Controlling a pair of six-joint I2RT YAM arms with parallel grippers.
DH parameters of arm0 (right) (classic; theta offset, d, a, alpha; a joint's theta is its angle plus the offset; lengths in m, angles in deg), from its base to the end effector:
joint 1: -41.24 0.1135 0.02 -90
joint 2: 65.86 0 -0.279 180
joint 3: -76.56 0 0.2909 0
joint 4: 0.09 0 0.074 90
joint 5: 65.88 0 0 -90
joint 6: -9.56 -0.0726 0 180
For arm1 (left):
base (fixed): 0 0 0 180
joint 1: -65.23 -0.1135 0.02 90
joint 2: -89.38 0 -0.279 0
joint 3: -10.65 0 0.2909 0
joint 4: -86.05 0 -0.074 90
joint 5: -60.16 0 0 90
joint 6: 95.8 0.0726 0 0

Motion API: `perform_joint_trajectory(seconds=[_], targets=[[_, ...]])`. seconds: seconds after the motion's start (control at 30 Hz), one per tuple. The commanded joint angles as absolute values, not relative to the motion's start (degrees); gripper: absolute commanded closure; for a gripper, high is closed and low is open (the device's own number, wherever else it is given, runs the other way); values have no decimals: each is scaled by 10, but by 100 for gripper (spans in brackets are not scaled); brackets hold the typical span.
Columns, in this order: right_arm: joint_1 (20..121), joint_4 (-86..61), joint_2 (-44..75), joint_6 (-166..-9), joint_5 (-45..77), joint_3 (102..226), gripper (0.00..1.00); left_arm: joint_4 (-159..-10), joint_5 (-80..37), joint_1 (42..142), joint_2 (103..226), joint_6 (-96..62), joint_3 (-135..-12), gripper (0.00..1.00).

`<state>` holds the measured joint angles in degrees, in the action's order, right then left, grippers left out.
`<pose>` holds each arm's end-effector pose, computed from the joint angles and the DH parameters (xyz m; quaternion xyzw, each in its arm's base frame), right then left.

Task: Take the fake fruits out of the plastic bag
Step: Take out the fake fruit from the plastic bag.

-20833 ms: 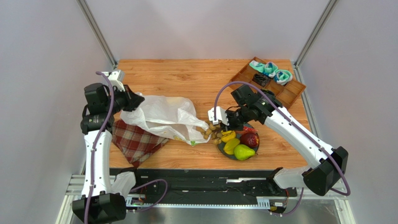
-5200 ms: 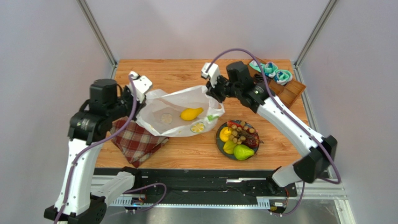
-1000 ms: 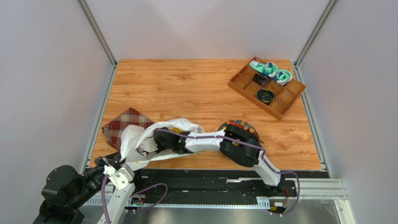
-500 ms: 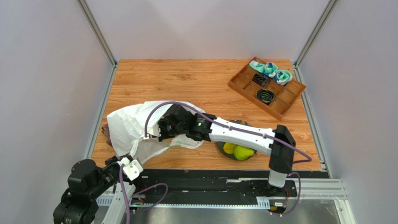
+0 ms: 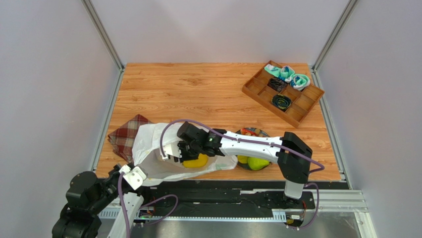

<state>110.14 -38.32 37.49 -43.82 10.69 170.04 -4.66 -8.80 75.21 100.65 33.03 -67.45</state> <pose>0.1526 0.4423 0.2275 -0.7637 0.5280 0.2036 0.3107 -0.0125 -0.0243 0.3813 0.4301 0.7023 -0.0108 0.5671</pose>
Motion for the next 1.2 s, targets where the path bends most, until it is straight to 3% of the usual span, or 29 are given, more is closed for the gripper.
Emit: perform_joint_trajectory(seconds=[0.0,0.2,0.4,0.47,0.5,0.63,0.73,0.77,0.83,1.03,1.17], targets=[[1098,-361,379,-441,138,1650,65,-44,-70,749,1014,298,-700,100],[1089,-370,369,-442,155,1608,33,-26,-66,748,1008,305,-693,100],[1079,-368,402,-432,187,1596,23,-20,-63,746,1008,309,-685,100],[1077,-373,420,-426,178,1610,11,-20,-58,744,1011,310,-681,100],[1073,-375,428,-415,174,1614,11,-21,-53,743,1011,310,-679,100],[1072,-380,442,-398,162,1631,30,-22,-49,732,1016,309,-676,100],[1065,-380,404,-404,135,1629,51,-24,-40,725,1016,305,-672,100],[1064,-383,390,-405,127,1626,62,-25,-37,724,1015,301,-669,100],[1060,-392,338,-405,99,1623,69,-34,-31,722,1015,297,-666,100],[1035,-437,182,-414,-44,1630,72,-70,-19,721,1021,293,-649,100],[1030,-448,132,-421,-63,1642,72,-112,-13,721,1037,282,-632,100]])
